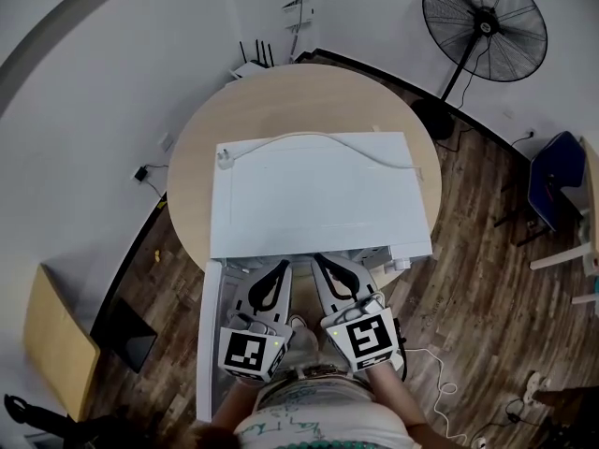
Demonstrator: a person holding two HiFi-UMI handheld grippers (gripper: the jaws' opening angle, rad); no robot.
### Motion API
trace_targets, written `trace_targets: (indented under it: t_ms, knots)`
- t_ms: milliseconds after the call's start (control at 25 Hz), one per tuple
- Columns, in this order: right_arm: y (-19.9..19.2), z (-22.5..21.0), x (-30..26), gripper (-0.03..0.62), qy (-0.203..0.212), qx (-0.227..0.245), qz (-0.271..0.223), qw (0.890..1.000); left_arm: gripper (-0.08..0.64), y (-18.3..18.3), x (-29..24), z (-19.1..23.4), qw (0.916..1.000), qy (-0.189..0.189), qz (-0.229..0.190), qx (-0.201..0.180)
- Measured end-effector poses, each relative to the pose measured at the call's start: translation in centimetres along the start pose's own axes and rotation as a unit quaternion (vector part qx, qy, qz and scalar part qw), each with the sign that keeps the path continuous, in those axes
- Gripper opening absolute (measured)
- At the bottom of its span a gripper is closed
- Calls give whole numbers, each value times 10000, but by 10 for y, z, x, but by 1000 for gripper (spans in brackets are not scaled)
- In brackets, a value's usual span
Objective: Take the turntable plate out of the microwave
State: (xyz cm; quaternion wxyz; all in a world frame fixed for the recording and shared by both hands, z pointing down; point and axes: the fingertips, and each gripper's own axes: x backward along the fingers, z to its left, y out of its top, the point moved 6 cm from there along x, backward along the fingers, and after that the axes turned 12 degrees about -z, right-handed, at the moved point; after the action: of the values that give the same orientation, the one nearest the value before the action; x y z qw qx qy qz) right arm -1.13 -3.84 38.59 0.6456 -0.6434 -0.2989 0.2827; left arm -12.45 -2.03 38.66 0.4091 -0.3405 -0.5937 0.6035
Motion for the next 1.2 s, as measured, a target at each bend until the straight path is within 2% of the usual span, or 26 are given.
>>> trace_targets:
  t_ms: [320, 600, 840, 1200]
  knots:
    - [-35, -1, 3, -9, 67, -117, 290, 9995, 15, -35, 1, 0, 9993, 58, 350, 86]
    - [-75, -4, 1, -9, 56, -29, 709, 9975, 15, -74, 3, 7, 9971, 259, 698, 145]
    - [-107, -13, -5, -9, 104, -146, 1090, 9939, 15, -112, 3, 16, 9924, 447, 1146, 89]
    - [-157, -19, -11, -9, 260, -31, 1762, 9840, 15, -160, 3, 27, 9830, 579, 1729, 193]
